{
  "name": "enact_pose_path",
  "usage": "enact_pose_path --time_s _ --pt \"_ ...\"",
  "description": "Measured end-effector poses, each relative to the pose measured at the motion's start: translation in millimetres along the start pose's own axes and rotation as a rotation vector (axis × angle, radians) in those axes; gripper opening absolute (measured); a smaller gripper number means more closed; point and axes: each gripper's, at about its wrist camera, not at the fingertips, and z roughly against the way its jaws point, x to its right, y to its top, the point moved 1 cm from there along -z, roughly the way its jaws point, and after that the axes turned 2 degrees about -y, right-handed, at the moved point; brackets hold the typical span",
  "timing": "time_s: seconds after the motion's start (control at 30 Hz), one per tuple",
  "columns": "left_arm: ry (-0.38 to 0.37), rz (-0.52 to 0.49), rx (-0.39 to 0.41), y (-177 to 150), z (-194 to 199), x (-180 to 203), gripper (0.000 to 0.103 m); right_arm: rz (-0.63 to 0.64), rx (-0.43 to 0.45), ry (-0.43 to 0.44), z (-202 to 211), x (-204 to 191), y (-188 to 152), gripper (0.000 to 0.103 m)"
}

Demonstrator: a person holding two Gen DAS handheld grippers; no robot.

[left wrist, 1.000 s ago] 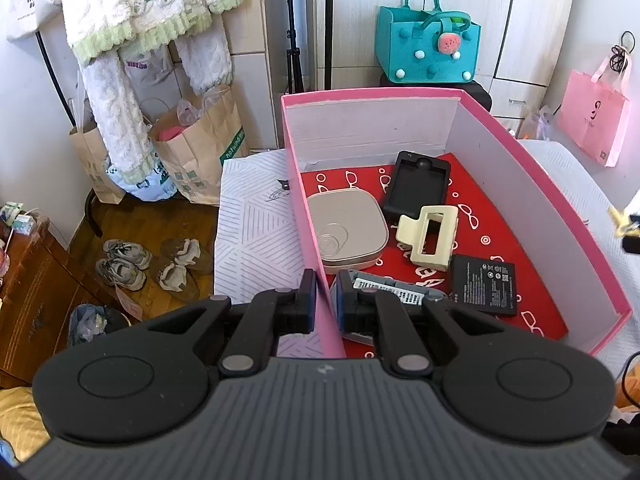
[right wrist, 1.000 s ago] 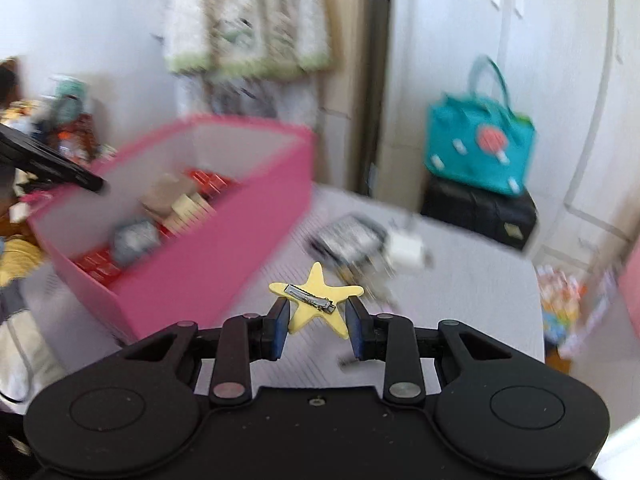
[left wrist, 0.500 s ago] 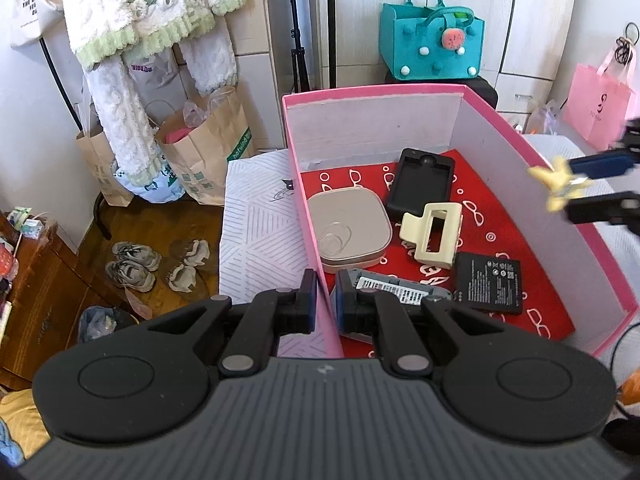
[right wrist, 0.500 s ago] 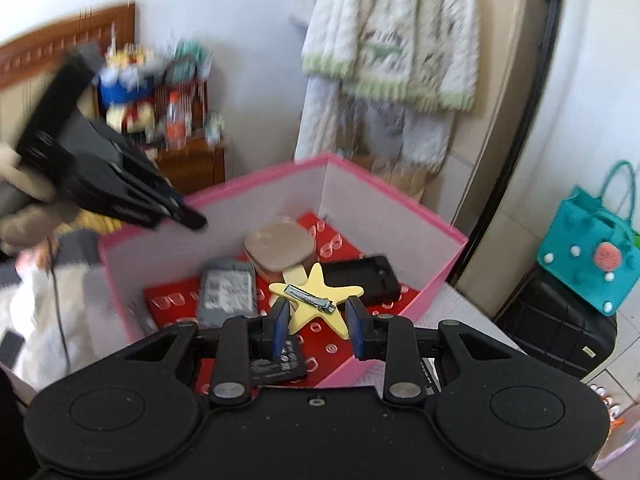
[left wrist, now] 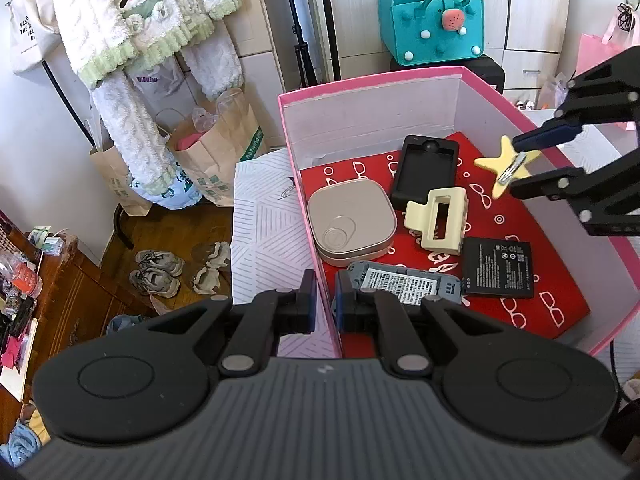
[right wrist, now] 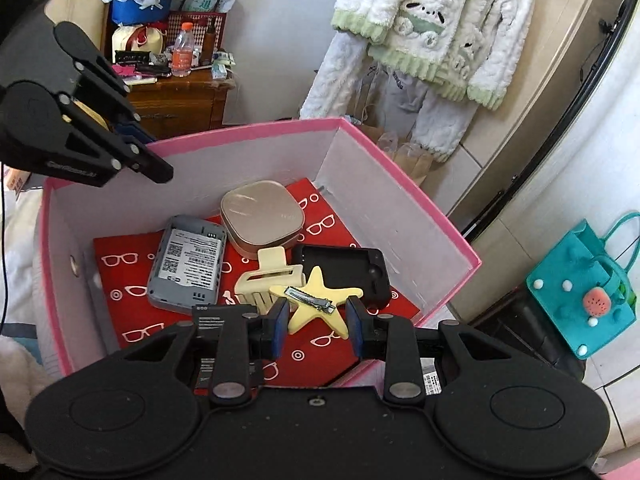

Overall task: Organize rigid objects
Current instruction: 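Carry the yellow star keychain into the box and release it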

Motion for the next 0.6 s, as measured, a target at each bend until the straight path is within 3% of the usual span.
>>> enact_pose_path --time_s 0.17,0.2,0.4,0.53,0.6 --pt "0.002 -0.005 -0.003 0.0 0.1 0.1 0.008 -0.032 0.008 0.001 -8.3 6.2 -3.2 0.037" --pt "0.002 -0.005 -0.004 0.0 0.1 0.1 0.008 -0.059 0.017 0.007 -6.3 9.7 -4.6 0.043" --pt "0.0 -0.007 0.0 -1.0 0.9 0.2 0.008 -0.281 0.124 0.079 29.2 38.6 -30.1 0.047" --pt "0.006 -0.02 -0.002 -1.5 0.6 1.1 0.008 -0.427 0.182 0.097 64.5 63.7 -61.8 0.053" --pt "0.009 -0.02 -0.002 -1.7 0.4 1.4 0.008 -0.484 0.19 0.065 76.8 75.5 -77.8 0.054"
